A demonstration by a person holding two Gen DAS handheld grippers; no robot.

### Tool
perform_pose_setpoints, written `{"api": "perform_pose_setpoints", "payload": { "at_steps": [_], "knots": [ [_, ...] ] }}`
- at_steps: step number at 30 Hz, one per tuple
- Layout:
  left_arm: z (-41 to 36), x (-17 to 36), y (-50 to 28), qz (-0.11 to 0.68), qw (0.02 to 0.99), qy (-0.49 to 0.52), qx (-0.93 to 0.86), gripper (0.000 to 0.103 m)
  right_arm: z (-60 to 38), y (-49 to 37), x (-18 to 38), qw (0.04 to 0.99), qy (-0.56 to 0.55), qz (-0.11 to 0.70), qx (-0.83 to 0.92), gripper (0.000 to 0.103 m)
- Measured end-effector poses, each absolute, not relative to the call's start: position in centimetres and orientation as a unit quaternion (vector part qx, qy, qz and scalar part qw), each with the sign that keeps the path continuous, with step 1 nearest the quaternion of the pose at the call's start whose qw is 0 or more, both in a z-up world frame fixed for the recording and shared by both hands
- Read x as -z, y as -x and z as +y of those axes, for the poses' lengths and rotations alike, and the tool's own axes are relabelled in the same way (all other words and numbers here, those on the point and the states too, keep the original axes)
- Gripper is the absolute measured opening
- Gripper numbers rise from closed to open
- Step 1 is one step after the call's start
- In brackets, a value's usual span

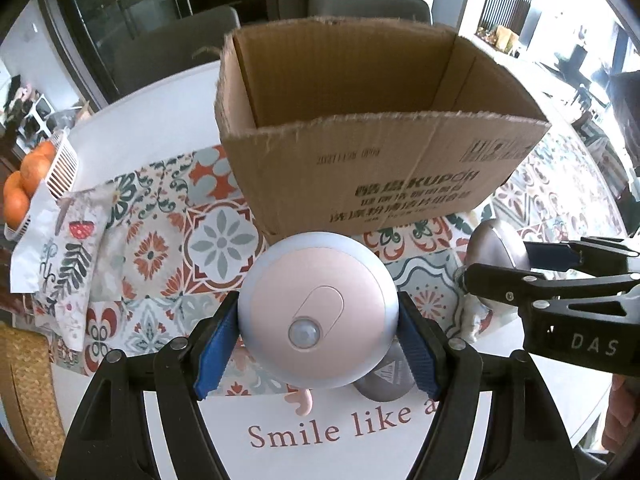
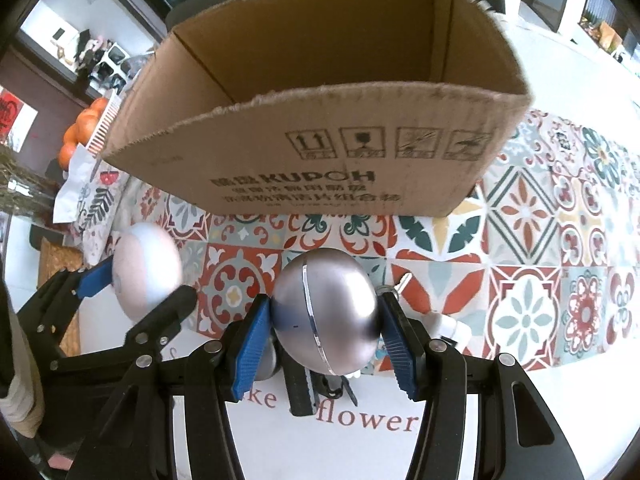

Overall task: Organize rigid objects
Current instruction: 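Lift the pink night light and silver egg and carry them over the box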

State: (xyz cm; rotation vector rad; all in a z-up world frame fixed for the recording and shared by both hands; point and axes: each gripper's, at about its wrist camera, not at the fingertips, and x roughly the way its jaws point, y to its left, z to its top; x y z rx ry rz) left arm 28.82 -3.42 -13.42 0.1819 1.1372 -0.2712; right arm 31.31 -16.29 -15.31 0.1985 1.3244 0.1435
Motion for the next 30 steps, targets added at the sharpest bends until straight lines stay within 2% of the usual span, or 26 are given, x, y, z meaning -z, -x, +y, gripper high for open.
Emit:
{"api": "perform_pose_setpoints", "payload": {
  "at_steps": [30],
  "knots": [
    [-3.4,4.1,-28.0,0.455,0.878,-0.041,0.140,0.074,-17.7,-29.4,5.2,0.857,-0.085,0.505,-0.053,0.055]
  ]
}}
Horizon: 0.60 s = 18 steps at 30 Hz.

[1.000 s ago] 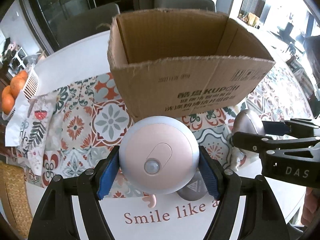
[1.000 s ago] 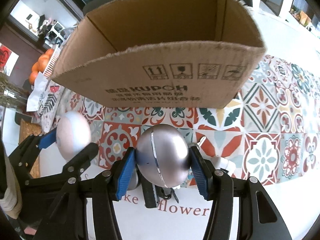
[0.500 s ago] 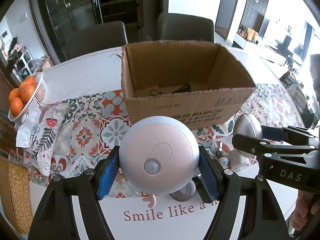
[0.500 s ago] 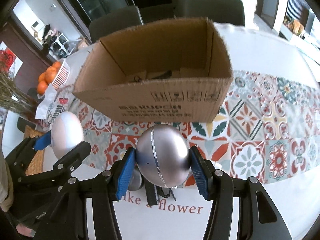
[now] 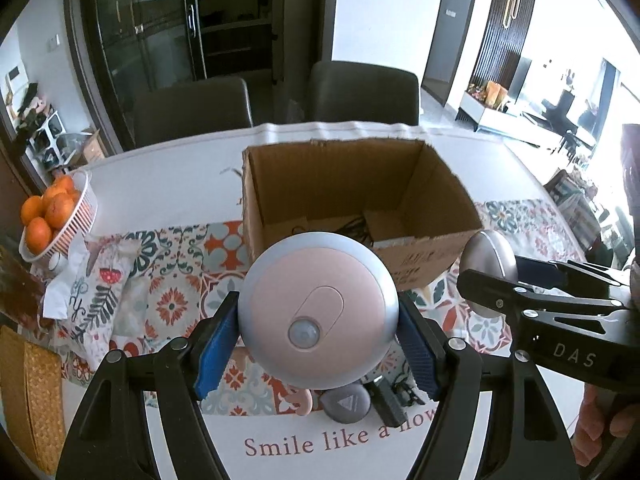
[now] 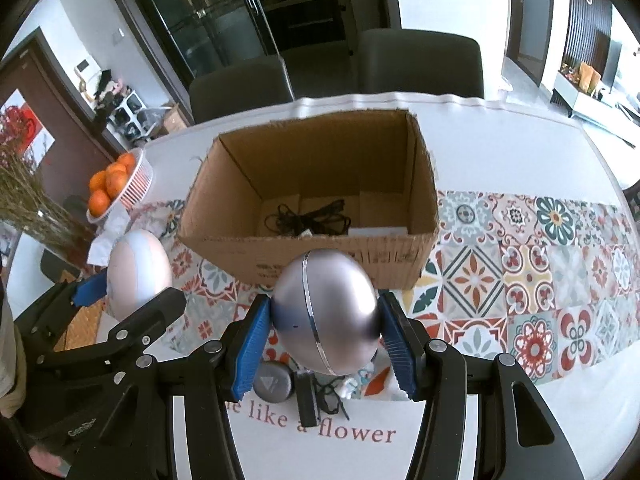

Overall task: Organize rigid objects
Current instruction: 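Lift the pink night light and silver egg and carry them over the box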

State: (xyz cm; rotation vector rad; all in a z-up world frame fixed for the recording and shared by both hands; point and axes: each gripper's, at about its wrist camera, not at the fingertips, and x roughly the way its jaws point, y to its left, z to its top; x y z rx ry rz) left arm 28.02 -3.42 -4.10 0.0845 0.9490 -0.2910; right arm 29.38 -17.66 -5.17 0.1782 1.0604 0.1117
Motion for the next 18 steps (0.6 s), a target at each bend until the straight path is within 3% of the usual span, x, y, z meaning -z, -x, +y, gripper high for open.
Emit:
{"api": "perform_pose_setpoints", "payload": {
  "at_steps": [18],
  "knots": [
    [-4.3,1.2,-31.6,0.439,0.887,-0.030,0.141,0.074,-17.7,-32.4,1.5,0.878,-0.074,0.471,-0.044,0.055]
  ]
}}
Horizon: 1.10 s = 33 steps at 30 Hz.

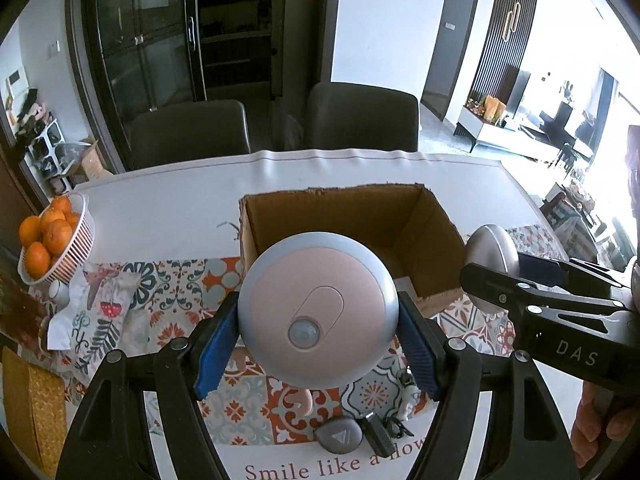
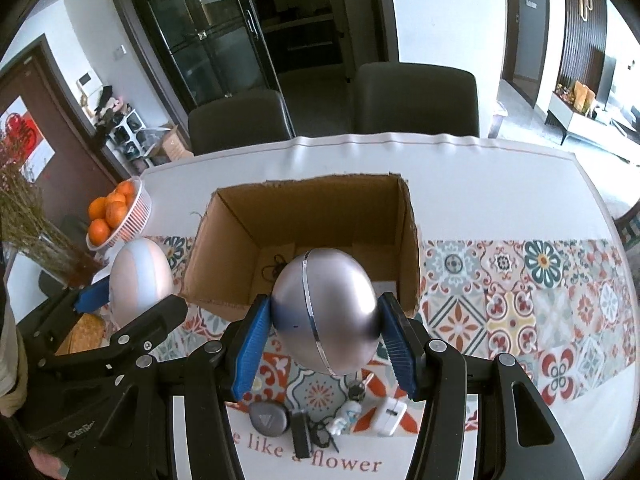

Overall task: Organize rigid objects
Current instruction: 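Lift the pink night light and silver egg and carry them over the box, then open both tools to drop the night light and silver egg into the box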

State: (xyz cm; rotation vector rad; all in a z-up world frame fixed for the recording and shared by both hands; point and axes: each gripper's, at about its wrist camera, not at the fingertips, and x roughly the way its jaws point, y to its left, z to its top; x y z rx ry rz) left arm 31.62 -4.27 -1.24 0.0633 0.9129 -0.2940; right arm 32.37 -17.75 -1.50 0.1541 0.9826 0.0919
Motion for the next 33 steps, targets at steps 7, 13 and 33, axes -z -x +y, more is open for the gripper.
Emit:
{"api": "perform_pose_setpoints", "payload": {
  "at_steps": [7,13,33],
  "knots": [
    [-4.7,0.5,-33.6,0.442,0.885,-0.041,0.139,0.074,-17.7,-34.0,0.7,0.879,-0.069,0.470,-0.043,0.055],
    [-5.0,1.0,-35.5,0.454,0.879,-0.048,0.136,0.074,-17.9,-35.8,0.9,0.874,-0.066,0.479,-0.043,0.055],
    [-5.6,5.3,-39.2,0.513,0.847,-0.052,0.130,0.074,-18.3,-39.4,4.9,0.842,-0.054,0.535,-0.036,0.055]
  ]
}}
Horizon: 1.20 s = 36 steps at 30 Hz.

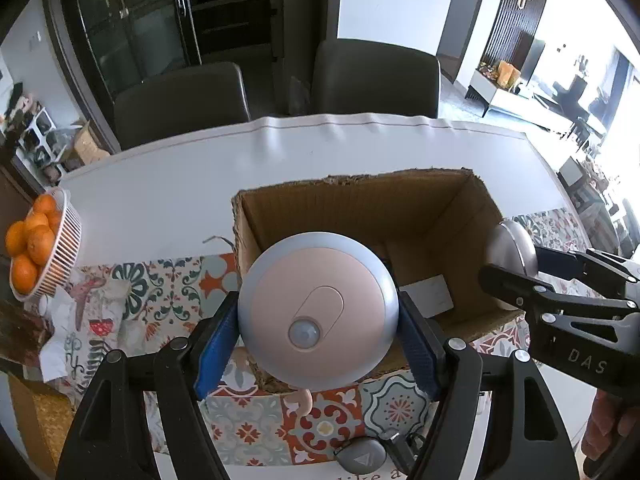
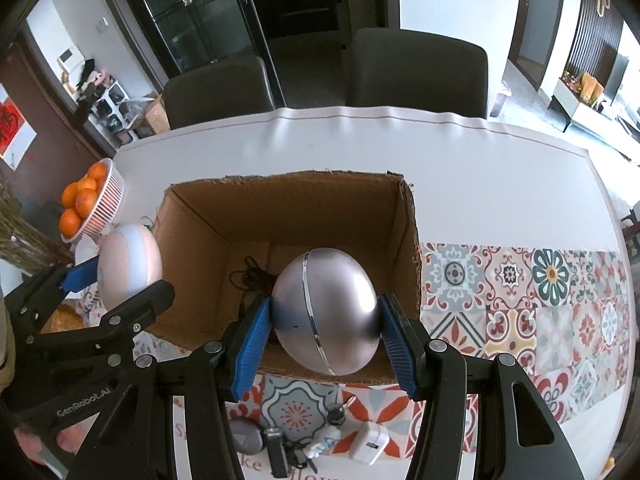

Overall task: Organize rigid objects
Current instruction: 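Open both tools to drop the night light and silver egg into the box, then lower the left tool onto the grey Sika tape measure while the right tool reaches the white charger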

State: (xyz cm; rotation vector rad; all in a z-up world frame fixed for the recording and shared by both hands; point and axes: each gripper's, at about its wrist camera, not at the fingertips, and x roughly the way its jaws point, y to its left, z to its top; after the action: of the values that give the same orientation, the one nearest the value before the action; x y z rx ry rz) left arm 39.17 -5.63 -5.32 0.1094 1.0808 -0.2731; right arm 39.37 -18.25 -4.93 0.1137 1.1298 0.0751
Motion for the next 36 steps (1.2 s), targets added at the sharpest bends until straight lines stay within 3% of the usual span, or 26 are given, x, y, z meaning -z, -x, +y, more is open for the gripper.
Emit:
{"api": "perform_pose_setpoints", "payload": {
  "at_steps": [11,36],
  "knots": [
    [-5.8,6.8,-39.4,0.531,0.836,-0.046,0.127,0.074,-18.2,-39.5,6.6,0.832,-0.065,0.550,-0.045,0.058],
    [-5.9,3.5,-32.2,0.486,0.863,-0.054,0.125,0.075,-19.7,-32.9,4.0,0.861,-0.087,0.501,-0.013,0.059]
  ]
}}
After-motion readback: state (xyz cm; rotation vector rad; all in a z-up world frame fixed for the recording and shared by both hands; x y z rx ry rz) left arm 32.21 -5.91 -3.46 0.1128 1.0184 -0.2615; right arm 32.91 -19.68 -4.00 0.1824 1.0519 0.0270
